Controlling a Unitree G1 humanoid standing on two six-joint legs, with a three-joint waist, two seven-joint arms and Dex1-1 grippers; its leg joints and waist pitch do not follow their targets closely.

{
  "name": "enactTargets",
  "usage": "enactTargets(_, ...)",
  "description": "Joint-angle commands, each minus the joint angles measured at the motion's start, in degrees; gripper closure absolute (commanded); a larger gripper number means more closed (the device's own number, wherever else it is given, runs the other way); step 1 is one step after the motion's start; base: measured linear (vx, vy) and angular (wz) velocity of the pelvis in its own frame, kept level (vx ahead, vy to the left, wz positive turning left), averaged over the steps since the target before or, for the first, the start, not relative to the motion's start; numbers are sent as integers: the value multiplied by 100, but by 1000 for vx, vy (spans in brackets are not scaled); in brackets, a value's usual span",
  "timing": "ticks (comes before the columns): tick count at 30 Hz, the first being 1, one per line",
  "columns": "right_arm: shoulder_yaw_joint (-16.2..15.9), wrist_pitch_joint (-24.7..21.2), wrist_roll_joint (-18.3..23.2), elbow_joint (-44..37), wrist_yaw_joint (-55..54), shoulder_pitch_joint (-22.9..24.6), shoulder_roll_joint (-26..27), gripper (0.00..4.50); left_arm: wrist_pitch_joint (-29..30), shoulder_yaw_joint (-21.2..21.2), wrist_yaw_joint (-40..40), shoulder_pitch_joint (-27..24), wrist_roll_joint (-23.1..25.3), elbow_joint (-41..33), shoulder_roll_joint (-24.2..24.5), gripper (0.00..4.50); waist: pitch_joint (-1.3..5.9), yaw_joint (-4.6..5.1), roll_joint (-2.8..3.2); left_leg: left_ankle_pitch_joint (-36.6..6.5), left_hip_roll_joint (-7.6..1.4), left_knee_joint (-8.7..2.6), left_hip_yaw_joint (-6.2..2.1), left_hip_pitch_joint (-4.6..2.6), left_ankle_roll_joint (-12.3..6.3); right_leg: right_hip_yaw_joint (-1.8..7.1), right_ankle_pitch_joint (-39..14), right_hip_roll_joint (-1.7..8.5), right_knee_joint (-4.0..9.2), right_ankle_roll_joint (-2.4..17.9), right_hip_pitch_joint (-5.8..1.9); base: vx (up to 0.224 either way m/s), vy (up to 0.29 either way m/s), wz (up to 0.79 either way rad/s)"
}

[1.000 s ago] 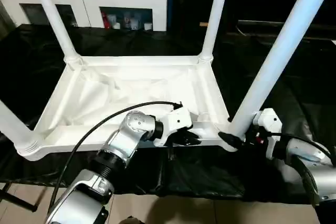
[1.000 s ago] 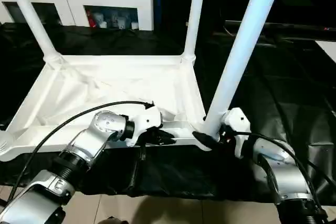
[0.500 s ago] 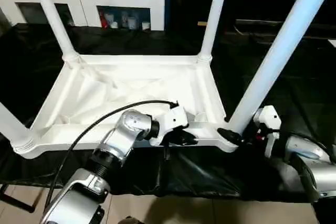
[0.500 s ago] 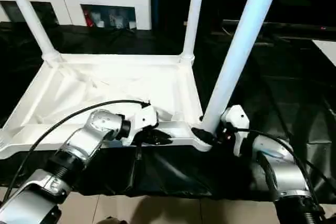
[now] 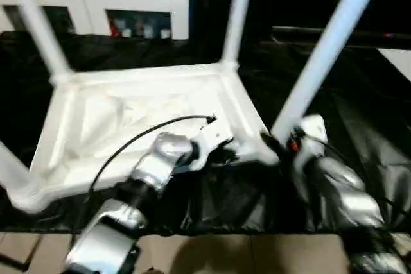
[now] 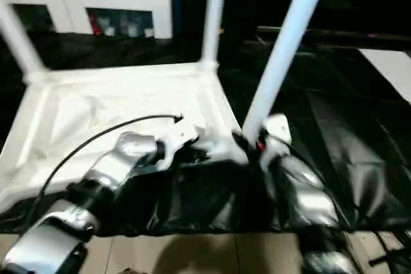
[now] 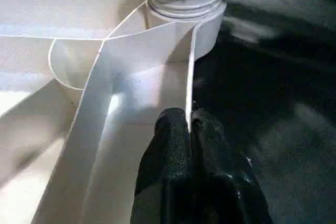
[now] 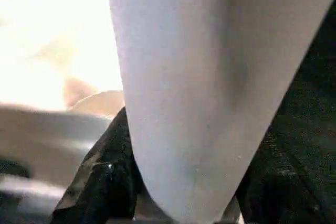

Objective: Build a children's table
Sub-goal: Rotate leg to tighten

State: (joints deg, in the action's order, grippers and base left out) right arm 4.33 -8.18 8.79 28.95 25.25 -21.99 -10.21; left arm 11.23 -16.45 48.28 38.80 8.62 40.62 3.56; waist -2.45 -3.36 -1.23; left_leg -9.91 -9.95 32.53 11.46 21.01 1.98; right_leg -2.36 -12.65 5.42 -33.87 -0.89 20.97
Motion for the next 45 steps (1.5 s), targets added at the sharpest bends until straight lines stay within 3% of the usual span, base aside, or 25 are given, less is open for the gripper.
enactTargets(1,-402,-349,-57,669,-367,-27,620,255,-56,122,-616,150,-208,63,-504,450,184,35,-41,-2266,-330,-495,-236,-102,224,194,-2333,377,542,953,15,0,0,0)
enactTargets(2,-409,-310,-107,843,-533,-178,730,255,-110,61,-609,166,-186,96,-571,450,192,34,-56,-2268,-326,-497,-248,-93,208,182,-2374,383,549,928,-15,0,0,0)
enactTargets(4,-552,13,-266,1048,-490,-406,849,255,-324,-109,-449,175,-104,155,-599,450,201,48,-58,-2329,-327,-489,-245,-96,179,190,-2454,393,573,870,1,0,0,0)
enactTargets(7,-617,178,-332,1015,-329,-430,824,185,-470,-190,-305,159,-46,156,-518,450,205,33,-62,-2239,-342,-488,-233,-93,95,207,-2212,388,572,878,3,0,0,0)
enactTargets(11,-616,170,-181,578,354,-207,600,164,-659,-199,148,57,-97,16,-222,450,243,-9,-78,-1828,-348,-461,-191,-63,-126,215,-1539,377,502,1042,-57,0,0,0)
enactTargets(12,-717,238,-234,457,526,-118,458,141,-715,-213,325,16,-138,-47,-123,450,248,-16,-82,-1762,-349,-456,-188,-62,-155,214,-1455,377,493,1071,-60,0,0,0)
enactTargets(15,-933,475,-286,169,1201,147,25,136,-865,-230,891,-98,-285,-221,164,450,274,-74,-73,-1509,-346,-418,-180,-38,-258,203,-1306,391,469,1116,-103,0,0,0)
enactTargets(16,-933,475,-286,169,1201,147,25,136,-865,-230,891,-98,-285,-221,164,450,284,-85,-75,-1323,-354,-402,-154,-44,-323,216,-954,370,427,1187,-83,0,0,0)
enactTargets(17,-1019,496,-173,-120,1717,339,-257,136,-877,-227,1252,-164,-382,-347,338,450,295,-98,-83,-1133,-343,-387,-154,-20,-409,204,-628,360,384,1273,-121,0,0,0)
enactTargets(19,-1143,480,6,-532,2481,589,-647,136,-914,-235,1641,-203,-454,-431,540,450,313,-166,-61,-884,-355,-345,-137,-44,-575,204,-80,344,326,1375,-127,0,0,0)
enactTargets(22,-1294,419,158,-892,3314,796,-1047,136,-981,-270,2061,-195,-498,-439,730,450,329,-213,-74,-677,-353,-305,-125,-38,-778,191,506,331,250,1562,-144,0,0,0)
enactTargets(26,-1437,391,204,-1048,3828,877,-1304,152,-991,-289,2375,-146,-539,-404,842,450,298,-240,-58,-910,-384,-330,-119,-48,-690,166,98,329,276,1669,-124,0,0,0)
enactTargets(31,-1708,472,82,-1028,4336,834,-1589,191,-960,-220,2711,48,-621,-106,930,450,264,-266,-68,-1377,-387,-379,-124,-74,-379,191,-904,365,376,1479,-98,0,0,0)
enactTargets(34,-1789,362,59,-1117,4515,830,-1679,205,-958,-232,2870,100,-635,-38,970,450,272,-279,-75,-1334,-391,-383,-134,-68,-355,192,-896,365,367,1425,-104,0,0,0)
enactTargets(41,-1860,235,156,-1177,4651,818,-1643,242,-892,-212,3116,101,-701,-87,1033,450,303,-293,-82,-889,-374,-329,-124,-44,-545,173,-178,355,277,1580,-124,0,0,0)
enactTargets(45,-1730,130,273,-1157,4462,881,-1479,251,-783,-125,2879,35,-696,-155,936,450,275,-288,-87,-1078,-374,-343,-121,-51,-510,174,-510,363,319,1568,-110,0,0,0)
